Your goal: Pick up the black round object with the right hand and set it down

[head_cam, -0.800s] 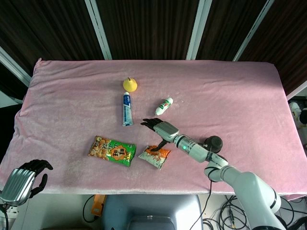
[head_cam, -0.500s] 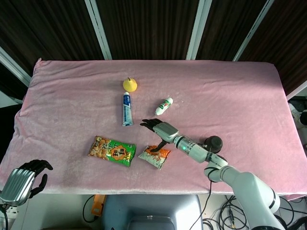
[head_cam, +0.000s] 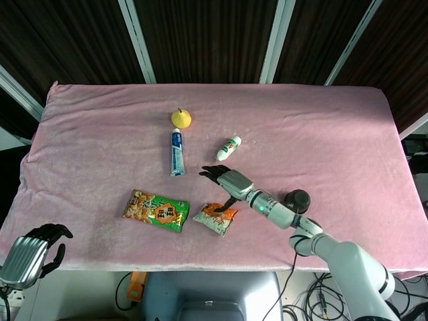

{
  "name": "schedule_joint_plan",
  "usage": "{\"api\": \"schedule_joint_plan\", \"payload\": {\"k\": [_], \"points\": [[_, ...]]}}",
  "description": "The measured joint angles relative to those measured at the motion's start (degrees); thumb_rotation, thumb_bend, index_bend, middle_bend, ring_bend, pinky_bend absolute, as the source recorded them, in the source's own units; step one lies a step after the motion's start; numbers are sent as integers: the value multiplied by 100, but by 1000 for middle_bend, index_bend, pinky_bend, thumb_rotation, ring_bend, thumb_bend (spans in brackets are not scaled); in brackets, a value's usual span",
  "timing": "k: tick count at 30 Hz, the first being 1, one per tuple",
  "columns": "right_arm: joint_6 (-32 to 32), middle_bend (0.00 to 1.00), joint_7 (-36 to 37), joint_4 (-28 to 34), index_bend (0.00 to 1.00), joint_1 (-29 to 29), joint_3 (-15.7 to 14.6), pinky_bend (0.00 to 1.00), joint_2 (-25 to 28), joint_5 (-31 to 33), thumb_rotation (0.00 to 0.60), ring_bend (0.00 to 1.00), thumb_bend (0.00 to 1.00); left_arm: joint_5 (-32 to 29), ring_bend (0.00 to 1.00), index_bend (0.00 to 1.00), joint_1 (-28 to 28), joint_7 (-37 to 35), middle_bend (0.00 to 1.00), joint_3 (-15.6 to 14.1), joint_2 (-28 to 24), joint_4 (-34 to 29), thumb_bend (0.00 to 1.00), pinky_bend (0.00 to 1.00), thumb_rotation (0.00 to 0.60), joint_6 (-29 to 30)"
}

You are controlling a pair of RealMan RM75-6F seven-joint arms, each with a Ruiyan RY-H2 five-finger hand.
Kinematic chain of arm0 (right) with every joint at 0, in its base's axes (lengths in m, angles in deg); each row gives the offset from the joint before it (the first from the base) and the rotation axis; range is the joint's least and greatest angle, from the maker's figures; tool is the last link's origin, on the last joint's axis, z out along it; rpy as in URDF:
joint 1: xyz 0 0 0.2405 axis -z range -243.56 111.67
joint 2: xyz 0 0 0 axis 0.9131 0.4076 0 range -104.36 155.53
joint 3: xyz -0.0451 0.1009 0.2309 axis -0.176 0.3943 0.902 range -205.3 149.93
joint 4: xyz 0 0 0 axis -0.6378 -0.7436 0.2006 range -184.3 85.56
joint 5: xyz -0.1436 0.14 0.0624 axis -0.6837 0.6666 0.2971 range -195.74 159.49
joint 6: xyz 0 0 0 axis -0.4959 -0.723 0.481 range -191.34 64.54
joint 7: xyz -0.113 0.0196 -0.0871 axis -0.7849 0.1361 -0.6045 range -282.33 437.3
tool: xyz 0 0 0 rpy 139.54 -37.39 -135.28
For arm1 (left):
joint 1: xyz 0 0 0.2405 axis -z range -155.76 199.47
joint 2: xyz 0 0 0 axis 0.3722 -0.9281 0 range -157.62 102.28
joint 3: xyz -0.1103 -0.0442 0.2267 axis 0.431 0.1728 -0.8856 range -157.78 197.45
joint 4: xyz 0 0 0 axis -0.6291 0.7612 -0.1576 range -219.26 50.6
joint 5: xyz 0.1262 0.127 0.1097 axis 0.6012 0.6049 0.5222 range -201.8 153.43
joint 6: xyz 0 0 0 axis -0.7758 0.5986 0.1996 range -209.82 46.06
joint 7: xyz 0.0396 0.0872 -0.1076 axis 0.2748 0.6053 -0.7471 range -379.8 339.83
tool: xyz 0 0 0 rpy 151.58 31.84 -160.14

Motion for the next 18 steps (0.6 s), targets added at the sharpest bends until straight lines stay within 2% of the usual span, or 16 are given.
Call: {"api": "schedule_joint_plan", "payload": {"k": [3,7,11,18], "points": [[-211,96,-205,70,115,168,36,301,91,73,600,37,143,-4,349,454,-6,-2,429,0,-2,0,572,488,600,8],[-529,96,-260,415,122,457,67,302,441,185,600,39,143,-25,349,454,-34,18,429,15,-3,-20,573,488,600,58],[-753,97,-7,758,127,701,27,302,891,213,600,50,143,20,349,455,-58,58,431,7,2,-33,572,488,600,111],[-1288,97,437,1069,141,1119,-395,301,1538,-114,600,50,142,-65,353,456,-78,44,442,42,1,-43,571,489,600,122]]}}
